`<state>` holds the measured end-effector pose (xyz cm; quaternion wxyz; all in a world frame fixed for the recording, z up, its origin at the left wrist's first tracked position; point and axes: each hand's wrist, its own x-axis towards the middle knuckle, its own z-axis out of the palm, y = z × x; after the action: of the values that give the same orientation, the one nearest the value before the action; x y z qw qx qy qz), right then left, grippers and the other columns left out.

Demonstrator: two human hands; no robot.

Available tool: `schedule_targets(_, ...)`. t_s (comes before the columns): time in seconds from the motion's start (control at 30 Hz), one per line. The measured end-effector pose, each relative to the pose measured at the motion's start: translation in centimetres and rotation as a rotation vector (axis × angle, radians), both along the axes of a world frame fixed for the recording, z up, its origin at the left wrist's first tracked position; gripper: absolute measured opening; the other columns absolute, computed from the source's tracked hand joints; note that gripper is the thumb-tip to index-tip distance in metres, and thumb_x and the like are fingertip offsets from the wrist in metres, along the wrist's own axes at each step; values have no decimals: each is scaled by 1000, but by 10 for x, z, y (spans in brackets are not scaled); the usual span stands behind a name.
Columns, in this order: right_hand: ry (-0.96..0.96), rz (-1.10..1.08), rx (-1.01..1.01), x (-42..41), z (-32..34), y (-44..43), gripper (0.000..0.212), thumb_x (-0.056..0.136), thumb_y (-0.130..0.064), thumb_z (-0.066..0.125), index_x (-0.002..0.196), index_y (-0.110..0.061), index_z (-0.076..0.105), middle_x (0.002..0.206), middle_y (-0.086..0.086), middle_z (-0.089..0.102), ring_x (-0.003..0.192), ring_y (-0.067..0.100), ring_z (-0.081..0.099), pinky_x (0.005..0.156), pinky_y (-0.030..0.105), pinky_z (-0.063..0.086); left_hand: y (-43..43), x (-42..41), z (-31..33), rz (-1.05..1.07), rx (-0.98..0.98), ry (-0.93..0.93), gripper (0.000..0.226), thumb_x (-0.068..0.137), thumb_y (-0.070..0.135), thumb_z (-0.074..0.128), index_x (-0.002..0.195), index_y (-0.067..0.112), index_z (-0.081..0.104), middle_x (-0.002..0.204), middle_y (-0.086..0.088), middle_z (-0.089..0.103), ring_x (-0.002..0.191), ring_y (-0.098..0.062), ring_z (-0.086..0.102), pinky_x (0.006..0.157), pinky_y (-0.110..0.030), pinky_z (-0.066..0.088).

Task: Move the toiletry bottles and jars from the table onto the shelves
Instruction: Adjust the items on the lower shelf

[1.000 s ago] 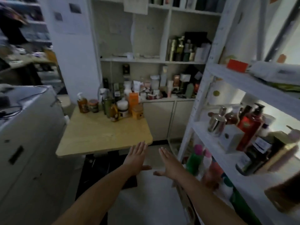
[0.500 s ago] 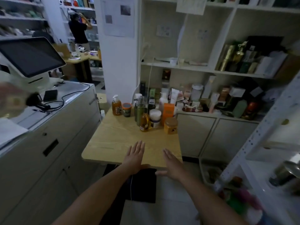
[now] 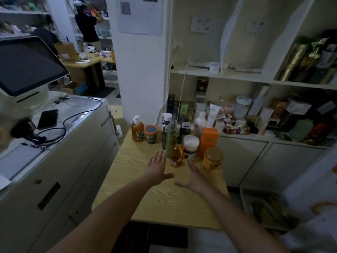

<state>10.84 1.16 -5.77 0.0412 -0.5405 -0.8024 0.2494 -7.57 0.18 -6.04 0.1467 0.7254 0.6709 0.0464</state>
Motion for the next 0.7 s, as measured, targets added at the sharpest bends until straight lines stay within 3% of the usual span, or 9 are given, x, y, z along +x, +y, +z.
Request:
schedule_targets(0.2, -37, -34, -38, -13, -7, 58, 111, 77, -60, 63, 150, -17, -9, 158, -2, -12, 146, 16, -1, 115, 33, 21, 49, -14, -19, -59, -114, 28, 104, 86, 55, 55, 149, 11, -14, 158, -7, -16, 146, -23, -14, 119, -41, 2)
schedule_targets(0.43, 44, -74, -133, -24, -18, 132, 111, 74, -55, 68, 150, -24, -8, 159, -1, 1, 145, 23, 10, 114, 42, 26, 108, -13, -24, -6, -172, -35, 102, 85, 53, 58, 151, 15, -10, 160, -5, -7, 147, -23, -6, 118, -43, 11)
schedule_targets(0.57, 140, -25, -184, -31, -26, 161, 85, 80, -31, 71, 145, -18, 18, 149, 1, 30, 138, 21, 28, 108, 32, 29, 137, -14, -24, 3, -206, -43, 94, 86, 50, 59, 152, 16, 1, 160, -5, 6, 147, -23, 6, 117, -41, 17)
schedule_targets(0.63, 156, -17, -218, -33, -32, 173, 64, 82, -22, 69, 136, -15, 35, 137, 2, 45, 129, 18, 40, 101, 25, 32, 146, -10, -22, 24, -219, -87, 82, 88, 42, 61, 151, 14, 15, 156, -8, 21, 143, -23, 22, 113, -35, 26)
schedule_targets(0.7, 161, -72, -250, -38, -40, 182, 53, 80, -21, 70, 128, -17, 46, 125, 1, 55, 120, 18, 49, 100, 27, 38, 154, -8, -25, 68, -235, -138, 70, 87, 34, 64, 145, 15, 30, 148, -9, 39, 132, -24, 40, 104, -32, 37)
